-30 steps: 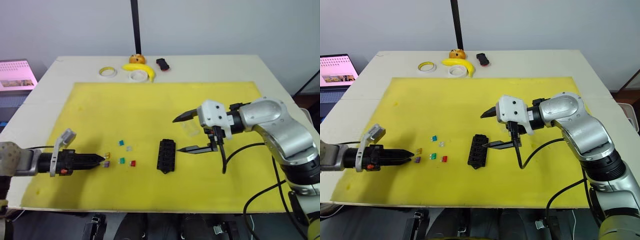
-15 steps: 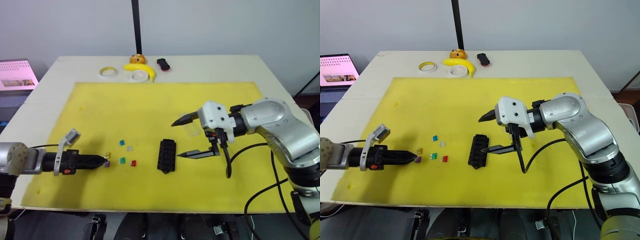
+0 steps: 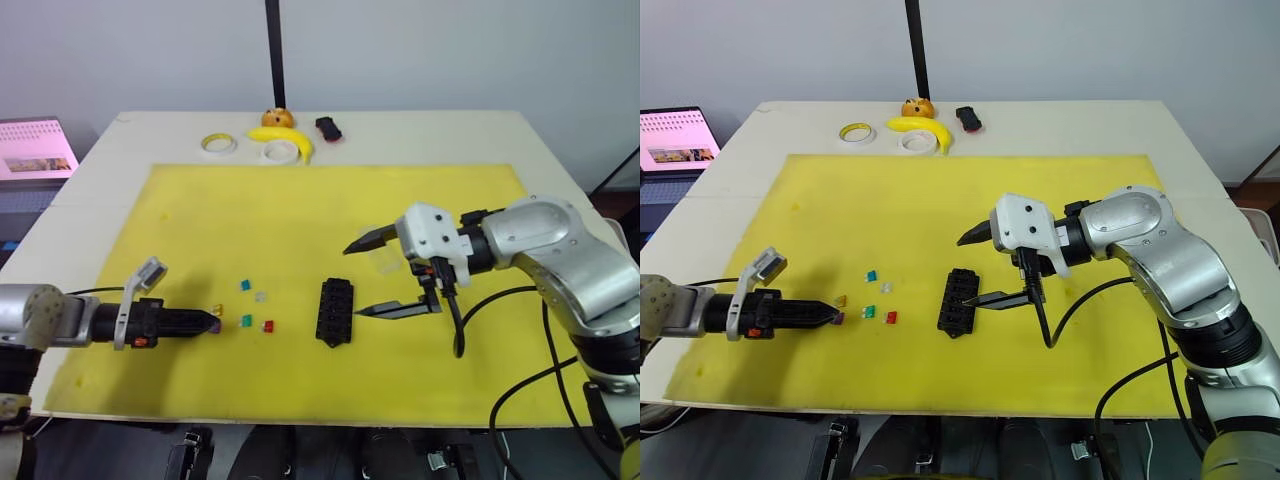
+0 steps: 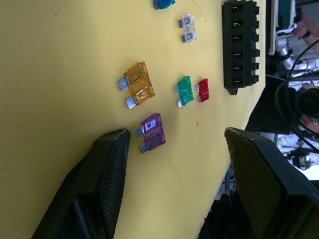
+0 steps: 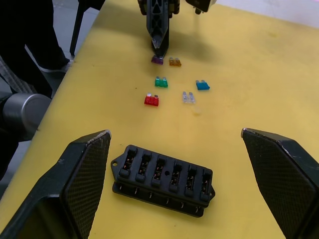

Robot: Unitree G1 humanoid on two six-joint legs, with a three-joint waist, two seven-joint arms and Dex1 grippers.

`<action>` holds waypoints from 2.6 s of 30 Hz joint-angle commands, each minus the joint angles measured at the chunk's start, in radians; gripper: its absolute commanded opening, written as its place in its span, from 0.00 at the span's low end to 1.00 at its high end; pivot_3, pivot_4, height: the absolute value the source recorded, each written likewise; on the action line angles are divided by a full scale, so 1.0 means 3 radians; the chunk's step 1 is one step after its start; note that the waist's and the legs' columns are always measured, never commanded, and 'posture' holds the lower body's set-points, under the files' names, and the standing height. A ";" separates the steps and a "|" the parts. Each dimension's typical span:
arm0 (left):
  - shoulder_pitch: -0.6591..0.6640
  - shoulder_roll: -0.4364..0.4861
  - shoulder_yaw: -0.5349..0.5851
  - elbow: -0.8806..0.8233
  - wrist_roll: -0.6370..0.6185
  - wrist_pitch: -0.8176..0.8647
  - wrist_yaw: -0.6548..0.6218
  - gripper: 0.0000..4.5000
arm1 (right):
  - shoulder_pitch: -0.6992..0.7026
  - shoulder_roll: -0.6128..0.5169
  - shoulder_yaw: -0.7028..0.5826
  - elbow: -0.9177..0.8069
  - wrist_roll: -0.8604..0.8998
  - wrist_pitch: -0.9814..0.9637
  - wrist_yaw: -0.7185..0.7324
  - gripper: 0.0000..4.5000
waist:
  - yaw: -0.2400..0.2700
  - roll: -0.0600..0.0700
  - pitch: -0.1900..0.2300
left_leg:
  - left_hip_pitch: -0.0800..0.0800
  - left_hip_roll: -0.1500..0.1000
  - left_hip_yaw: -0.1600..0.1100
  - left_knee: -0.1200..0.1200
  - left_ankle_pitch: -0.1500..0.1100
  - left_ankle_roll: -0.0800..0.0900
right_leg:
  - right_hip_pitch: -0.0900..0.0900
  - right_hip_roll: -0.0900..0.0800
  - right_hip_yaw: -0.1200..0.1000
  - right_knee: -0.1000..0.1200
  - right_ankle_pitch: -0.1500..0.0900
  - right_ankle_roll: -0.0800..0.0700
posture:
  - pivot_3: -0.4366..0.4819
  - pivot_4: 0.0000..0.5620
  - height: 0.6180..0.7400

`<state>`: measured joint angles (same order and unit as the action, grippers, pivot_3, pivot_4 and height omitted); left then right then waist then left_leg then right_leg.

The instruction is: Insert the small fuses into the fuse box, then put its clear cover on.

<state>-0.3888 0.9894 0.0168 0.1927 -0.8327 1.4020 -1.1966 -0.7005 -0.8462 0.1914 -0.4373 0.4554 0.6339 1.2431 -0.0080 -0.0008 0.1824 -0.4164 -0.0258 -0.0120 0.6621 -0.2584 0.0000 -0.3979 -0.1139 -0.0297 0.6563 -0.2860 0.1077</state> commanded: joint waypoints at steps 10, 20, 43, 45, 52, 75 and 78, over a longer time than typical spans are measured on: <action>0.0067 0.0000 -0.0082 -0.0062 0.0128 -0.0186 -0.0098 0.51 | -0.0016 -0.0043 -0.0057 -0.0104 0.0008 -0.0025 -0.0030 1.00 | -0.0004 0.0000 0.0000 | 0.0000 0.0000 0.0000 0.0000 0.0000 0.0000 | 0.0000 0.0000 0.0000 0.0000 0.0000 0.0000 | 0.48 0.27 1.00; 0.0103 0.0011 -0.0073 -0.0086 0.0135 -0.0208 -0.0111 0.30 | -0.0024 -0.0035 -0.0045 -0.0089 -0.0009 -0.0050 -0.0025 1.00 | -0.0011 0.0000 0.0000 | -0.0001 0.0001 0.0000 0.0000 0.0000 0.0001 | -0.0002 0.0001 0.0000 0.0000 0.0000 0.0000 | 0.48 0.27 1.00; 0.0240 -0.0088 0.0098 -0.0190 0.0078 -0.0275 0.0065 0.01 | -0.0026 -0.0030 -0.0035 -0.0084 -0.0015 -0.0060 -0.0036 1.00 | -0.0011 0.0000 0.0000 | -0.0001 0.0001 -0.0001 0.0000 0.0000 0.0001 | -0.0002 -0.0003 0.0001 -0.0001 0.0000 -0.0001 | 0.48 0.27 1.00; 0.0234 -0.0083 0.0247 -0.0279 -0.0035 -0.0179 0.0087 0.01 | -0.0027 -0.0031 -0.0034 -0.0079 -0.0017 -0.0064 -0.0031 1.00 | -0.0012 0.0000 0.0000 | -0.0001 0.0001 -0.0001 0.0000 0.0000 0.0001 | -0.0002 -0.0003 0.0001 -0.0001 0.0000 -0.0001 | 0.48 0.27 1.00; 0.0456 0.0006 0.0636 -0.0621 -0.0305 0.0052 0.0148 0.01 | -0.0030 -0.0021 -0.0023 -0.0050 -0.0017 -0.0085 -0.0007 1.00 | -0.0017 -0.0001 0.0001 | -0.0010 0.0001 -0.0001 0.0000 0.0000 0.0001 | -0.0011 -0.0005 0.0001 -0.0001 0.0000 -0.0001 | 0.48 0.27 1.00; -0.0517 -0.0807 0.1402 -0.0986 -0.1418 0.0708 0.1288 0.01 | -0.0013 0.0484 -0.0842 0.0186 0.1623 0.1810 -0.0913 1.00 | -0.0017 -0.0004 0.0000 | -0.0020 -0.0001 -0.0006 0.0004 0.0000 0.0000 | -0.0015 -0.0004 -0.0002 -0.0003 0.0003 0.0000 | 0.48 0.27 1.00; -0.0732 -0.0989 0.1436 -0.0953 -0.1666 0.0708 0.1601 0.01 | -0.0035 0.0639 -0.1008 0.0224 0.1925 0.2133 -0.1255 1.00 | -0.0018 -0.0005 0.0000 | -0.0021 0.0000 -0.0007 0.0004 0.0002 -0.0002 | -0.0017 0.0000 -0.0002 -0.0001 0.0003 0.0001 | 0.48 0.27 1.00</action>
<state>-0.5835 0.6946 0.4148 -0.0871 -1.2723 1.6059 -0.7589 -0.6870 -0.6686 -0.0651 -0.3600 0.9669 1.2309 0.9149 -0.0133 -0.0023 0.1824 -0.4227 -0.0259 -0.0140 0.6634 -0.2578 -0.0008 -0.4029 -0.1137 -0.0301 0.6561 -0.2849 0.1081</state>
